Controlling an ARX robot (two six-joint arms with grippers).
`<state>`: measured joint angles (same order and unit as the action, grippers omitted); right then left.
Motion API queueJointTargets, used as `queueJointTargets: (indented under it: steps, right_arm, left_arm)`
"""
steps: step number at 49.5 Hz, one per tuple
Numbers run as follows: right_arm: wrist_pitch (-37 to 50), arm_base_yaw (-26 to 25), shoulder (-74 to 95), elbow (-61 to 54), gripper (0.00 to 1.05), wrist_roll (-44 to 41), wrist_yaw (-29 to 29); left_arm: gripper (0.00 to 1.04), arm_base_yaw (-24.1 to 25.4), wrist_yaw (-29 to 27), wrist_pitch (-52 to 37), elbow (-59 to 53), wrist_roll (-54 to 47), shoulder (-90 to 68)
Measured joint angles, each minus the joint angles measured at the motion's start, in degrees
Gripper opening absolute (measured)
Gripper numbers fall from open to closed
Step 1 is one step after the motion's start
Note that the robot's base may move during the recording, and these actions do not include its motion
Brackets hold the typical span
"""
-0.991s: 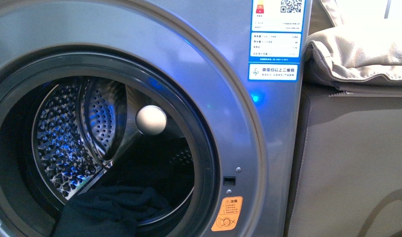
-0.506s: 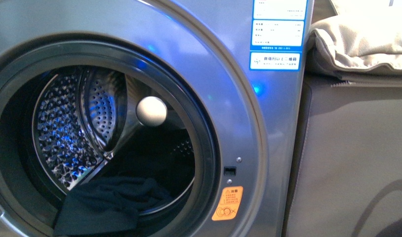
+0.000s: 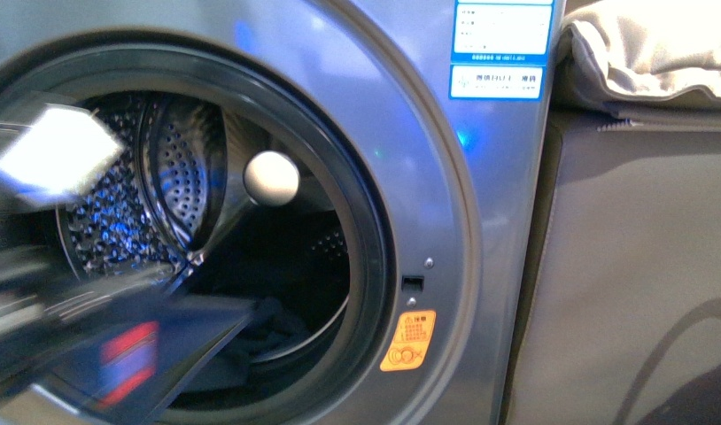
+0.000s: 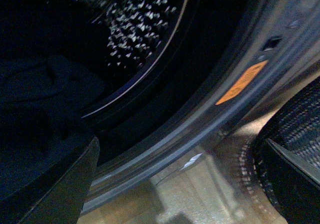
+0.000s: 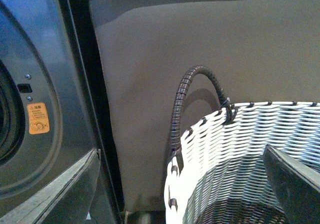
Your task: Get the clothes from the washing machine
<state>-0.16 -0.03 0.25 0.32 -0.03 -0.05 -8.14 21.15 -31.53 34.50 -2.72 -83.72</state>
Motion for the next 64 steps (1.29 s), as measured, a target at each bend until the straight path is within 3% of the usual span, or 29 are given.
queueJointTargets:
  steps: [30, 64]
  right_arm:
    - [0.0, 0.0, 0.0, 0.0, 0.97, 0.0, 0.0]
    - [0.0, 0.0, 0.0, 0.0, 0.97, 0.0, 0.0]
  left_arm:
    - [0.98, 3.3, -11.0, 1.1, 20.3, -7.1, -26.0]
    - [0.98, 6.5, -19.1, 5.3, 37.0, -12.3, -40.3]
